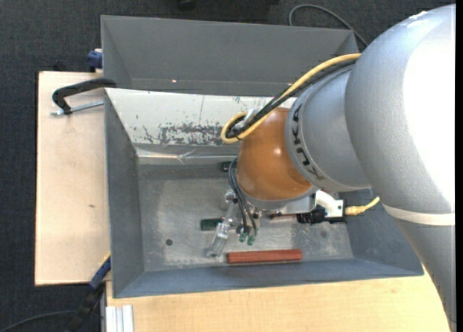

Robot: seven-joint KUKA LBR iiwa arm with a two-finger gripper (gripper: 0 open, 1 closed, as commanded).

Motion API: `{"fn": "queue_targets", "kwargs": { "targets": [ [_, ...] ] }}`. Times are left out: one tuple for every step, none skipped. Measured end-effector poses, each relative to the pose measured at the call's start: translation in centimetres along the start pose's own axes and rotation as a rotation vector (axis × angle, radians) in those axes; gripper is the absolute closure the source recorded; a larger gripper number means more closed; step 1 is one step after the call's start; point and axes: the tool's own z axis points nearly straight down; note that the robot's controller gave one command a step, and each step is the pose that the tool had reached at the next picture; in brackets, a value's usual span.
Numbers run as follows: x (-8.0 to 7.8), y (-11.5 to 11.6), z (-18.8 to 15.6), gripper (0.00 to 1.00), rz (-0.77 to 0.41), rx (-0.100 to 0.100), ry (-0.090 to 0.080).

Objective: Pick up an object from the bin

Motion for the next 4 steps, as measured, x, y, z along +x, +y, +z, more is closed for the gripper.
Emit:
{"fn": "queue_targets", "kwargs": {
  "targets": [
    [0.0, 0.1, 0.0, 0.00, 0.000, -0.001, -0.002],
    [0.0, 0.1, 0.0, 1.00, 0.000, -0.002, -0.003],
    [-0.1, 0.2, -2.2, 1.00, 0.000, -0.005, -0.009],
    [-0.2, 0.3, -5.6, 1.00, -0.001, -0.006, -0.011]
  ]
}}
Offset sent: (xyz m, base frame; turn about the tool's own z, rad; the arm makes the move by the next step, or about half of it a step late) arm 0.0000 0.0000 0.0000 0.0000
